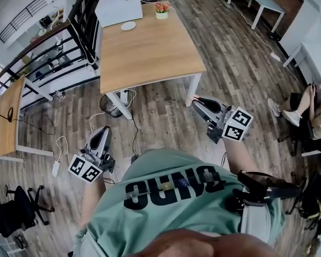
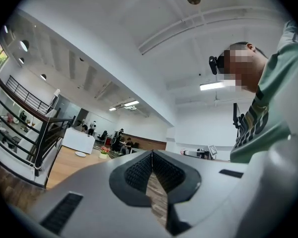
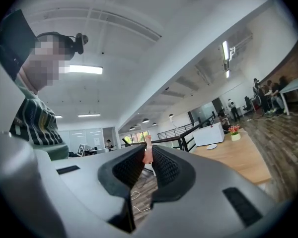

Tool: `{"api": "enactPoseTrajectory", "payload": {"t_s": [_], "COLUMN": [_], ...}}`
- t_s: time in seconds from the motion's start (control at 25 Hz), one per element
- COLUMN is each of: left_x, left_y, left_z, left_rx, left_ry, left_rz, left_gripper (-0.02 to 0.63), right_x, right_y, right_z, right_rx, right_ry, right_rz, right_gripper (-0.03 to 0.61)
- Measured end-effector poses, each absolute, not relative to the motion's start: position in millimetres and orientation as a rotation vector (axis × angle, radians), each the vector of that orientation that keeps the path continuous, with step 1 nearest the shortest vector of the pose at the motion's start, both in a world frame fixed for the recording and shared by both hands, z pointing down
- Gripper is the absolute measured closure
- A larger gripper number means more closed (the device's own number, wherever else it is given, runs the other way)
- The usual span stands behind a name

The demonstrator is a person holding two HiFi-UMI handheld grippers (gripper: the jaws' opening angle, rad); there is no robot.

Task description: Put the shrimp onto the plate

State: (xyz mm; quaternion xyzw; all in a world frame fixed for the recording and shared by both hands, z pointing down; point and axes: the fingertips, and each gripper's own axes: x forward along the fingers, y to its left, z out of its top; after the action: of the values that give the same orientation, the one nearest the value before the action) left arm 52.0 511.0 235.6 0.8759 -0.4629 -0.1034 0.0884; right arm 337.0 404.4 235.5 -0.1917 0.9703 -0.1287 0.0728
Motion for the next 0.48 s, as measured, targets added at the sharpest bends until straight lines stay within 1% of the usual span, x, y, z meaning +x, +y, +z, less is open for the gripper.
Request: {"api": "enactPoseTrajectory", "payload": {"t_s": [0.12,0.48], "left_x": [6.0,-137.3], "left_y": [488.0,439.9], "left_z": [241.4,236.5], "left_rx": [2.639,2.708], "left_ry": [-1.320,-1.190], "left_rz": [-0.358,-0.372], "left_gripper": [0.603,0.603], "right_x": [299.4,141.0], "right_y": [390.7,361.6], "right_z": [226.4,189.5], "right_rx": [-0.662,-0.710], "right_ry": [2.903,2.894], "right_rz": [-0.344,-0.309], "right_gripper": [0.528,0.528]}}
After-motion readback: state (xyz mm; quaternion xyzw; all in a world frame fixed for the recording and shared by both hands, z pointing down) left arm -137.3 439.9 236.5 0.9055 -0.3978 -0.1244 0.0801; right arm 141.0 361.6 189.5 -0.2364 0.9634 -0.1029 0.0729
